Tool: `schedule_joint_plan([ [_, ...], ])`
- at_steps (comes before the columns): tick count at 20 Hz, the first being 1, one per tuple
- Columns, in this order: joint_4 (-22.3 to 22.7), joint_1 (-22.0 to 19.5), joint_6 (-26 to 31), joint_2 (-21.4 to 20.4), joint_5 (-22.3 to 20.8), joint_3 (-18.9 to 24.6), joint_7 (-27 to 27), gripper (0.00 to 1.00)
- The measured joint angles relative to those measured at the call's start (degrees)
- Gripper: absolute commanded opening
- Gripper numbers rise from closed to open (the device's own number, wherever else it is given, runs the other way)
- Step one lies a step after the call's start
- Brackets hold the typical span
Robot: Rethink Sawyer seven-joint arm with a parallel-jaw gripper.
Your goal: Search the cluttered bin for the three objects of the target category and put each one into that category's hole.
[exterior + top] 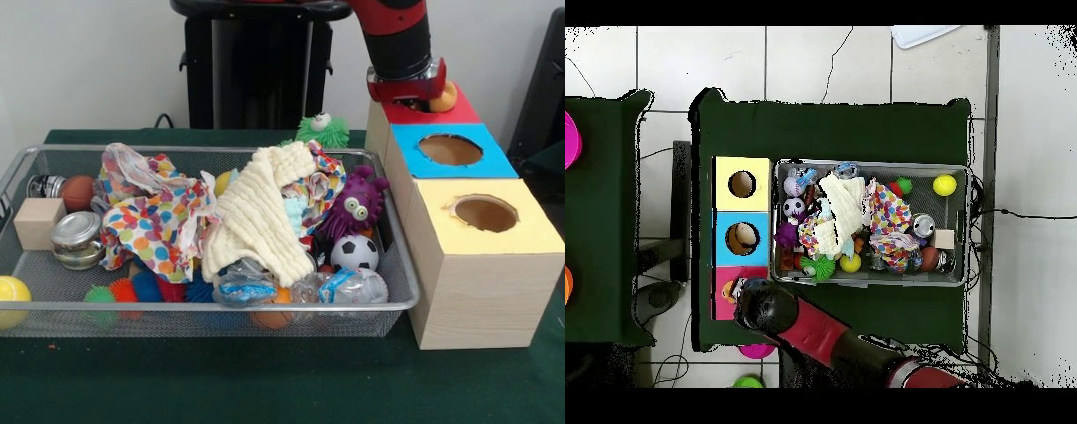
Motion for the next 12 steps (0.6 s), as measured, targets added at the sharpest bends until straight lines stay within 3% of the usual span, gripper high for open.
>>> schedule_joint_plan([
  [12,0.0,1.6,9.1,-7.0,0.0,-3.5,0.0,1.0],
])
